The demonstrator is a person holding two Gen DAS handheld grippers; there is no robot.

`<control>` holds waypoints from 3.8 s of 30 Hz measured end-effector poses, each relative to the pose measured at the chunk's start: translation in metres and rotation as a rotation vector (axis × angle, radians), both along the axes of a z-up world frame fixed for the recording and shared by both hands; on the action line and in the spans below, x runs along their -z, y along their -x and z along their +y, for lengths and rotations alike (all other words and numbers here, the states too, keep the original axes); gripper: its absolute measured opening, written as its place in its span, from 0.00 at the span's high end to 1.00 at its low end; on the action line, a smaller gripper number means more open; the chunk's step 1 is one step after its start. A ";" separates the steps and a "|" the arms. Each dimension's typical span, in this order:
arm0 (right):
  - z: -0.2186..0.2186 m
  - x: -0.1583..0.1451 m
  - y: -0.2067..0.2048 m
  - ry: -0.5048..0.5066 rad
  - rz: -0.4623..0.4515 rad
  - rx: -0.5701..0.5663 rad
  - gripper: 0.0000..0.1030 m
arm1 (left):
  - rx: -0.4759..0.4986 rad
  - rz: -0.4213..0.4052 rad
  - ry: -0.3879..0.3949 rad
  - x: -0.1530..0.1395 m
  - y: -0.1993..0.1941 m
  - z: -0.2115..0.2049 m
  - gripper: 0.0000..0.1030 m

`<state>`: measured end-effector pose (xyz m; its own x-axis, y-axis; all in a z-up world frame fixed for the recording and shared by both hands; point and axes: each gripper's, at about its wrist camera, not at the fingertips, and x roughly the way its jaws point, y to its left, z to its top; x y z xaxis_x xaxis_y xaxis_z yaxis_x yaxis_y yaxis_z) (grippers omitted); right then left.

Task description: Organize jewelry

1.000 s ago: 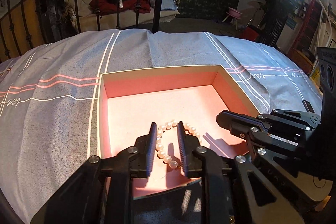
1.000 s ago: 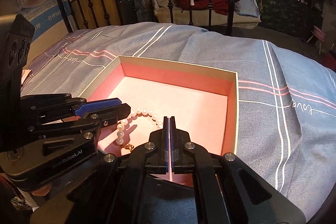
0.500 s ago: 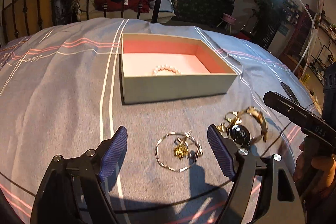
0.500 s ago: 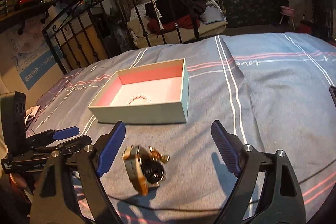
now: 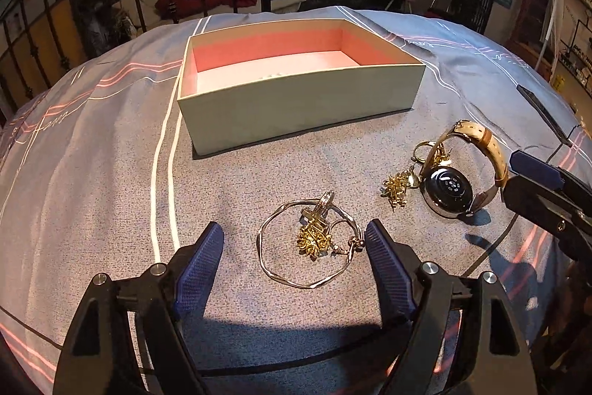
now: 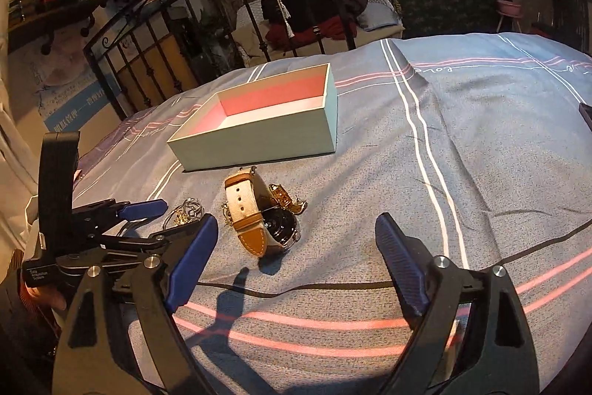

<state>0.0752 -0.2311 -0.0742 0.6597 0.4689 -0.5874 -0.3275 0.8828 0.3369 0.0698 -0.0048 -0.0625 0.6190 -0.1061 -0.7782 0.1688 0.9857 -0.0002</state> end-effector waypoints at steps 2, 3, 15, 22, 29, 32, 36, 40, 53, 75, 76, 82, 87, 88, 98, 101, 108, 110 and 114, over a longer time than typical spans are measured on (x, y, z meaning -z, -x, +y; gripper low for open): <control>0.004 0.003 0.000 0.021 0.009 -0.011 0.16 | 0.006 -0.012 0.001 0.000 0.003 0.000 0.35; 0.007 0.004 0.001 0.030 0.010 -0.017 0.16 | 0.006 -0.017 0.000 0.000 0.003 -0.001 0.40; 0.047 0.003 -0.007 0.175 -0.019 -0.118 0.16 | 0.020 -0.092 0.093 -0.014 0.010 0.000 0.46; 0.043 -0.003 -0.009 0.162 -0.044 -0.079 0.20 | 0.011 -0.097 0.105 -0.019 0.014 0.000 0.46; 0.043 -0.004 -0.011 0.197 -0.023 -0.094 0.83 | -0.002 -0.096 0.108 -0.020 0.015 0.000 0.46; 0.041 -0.005 -0.007 0.190 -0.035 -0.090 0.83 | -0.005 -0.093 0.108 -0.020 0.016 0.001 0.46; 0.039 -0.011 -0.002 0.172 -0.059 -0.085 0.83 | -0.005 -0.096 0.112 -0.022 0.018 0.000 0.46; 0.037 -0.020 0.000 0.158 -0.083 -0.085 0.83 | -0.005 -0.110 0.120 -0.028 0.020 0.000 0.46; 0.035 -0.031 0.000 0.146 -0.090 -0.086 0.83 | -0.001 -0.125 0.138 -0.037 0.021 -0.003 0.46; 0.054 -0.074 -0.083 0.140 -0.178 -0.075 0.83 | -0.029 -0.238 0.189 -0.091 -0.038 0.000 0.46; 0.056 -0.075 -0.088 0.142 -0.180 -0.075 0.83 | -0.035 -0.235 0.192 -0.092 -0.045 0.000 0.46; 0.068 -0.075 -0.119 0.170 -0.172 -0.079 0.83 | -0.082 -0.197 0.181 -0.084 -0.083 0.005 0.46; 0.080 -0.059 -0.142 0.228 -0.137 -0.099 0.83 | -0.120 -0.146 0.161 -0.069 -0.106 0.009 0.46; 0.083 -0.055 -0.146 0.240 -0.126 -0.099 0.83 | -0.129 -0.136 0.151 -0.065 -0.110 0.009 0.46; 0.092 -0.016 -0.167 0.315 -0.046 -0.105 0.83 | -0.167 -0.061 0.103 -0.032 -0.129 0.014 0.46; 0.090 -0.013 -0.168 0.316 -0.044 -0.102 0.83 | -0.157 -0.069 0.071 -0.031 -0.129 0.009 0.46; 0.091 -0.013 -0.171 0.326 -0.038 -0.094 0.83 | -0.158 -0.064 0.038 -0.027 -0.134 0.003 0.46; 0.092 -0.014 -0.170 0.333 -0.041 -0.095 0.83 | -0.158 -0.061 0.029 -0.027 -0.135 0.002 0.46; 0.093 -0.013 -0.170 0.342 -0.042 -0.096 0.83 | -0.157 -0.058 0.023 -0.026 -0.137 0.004 0.46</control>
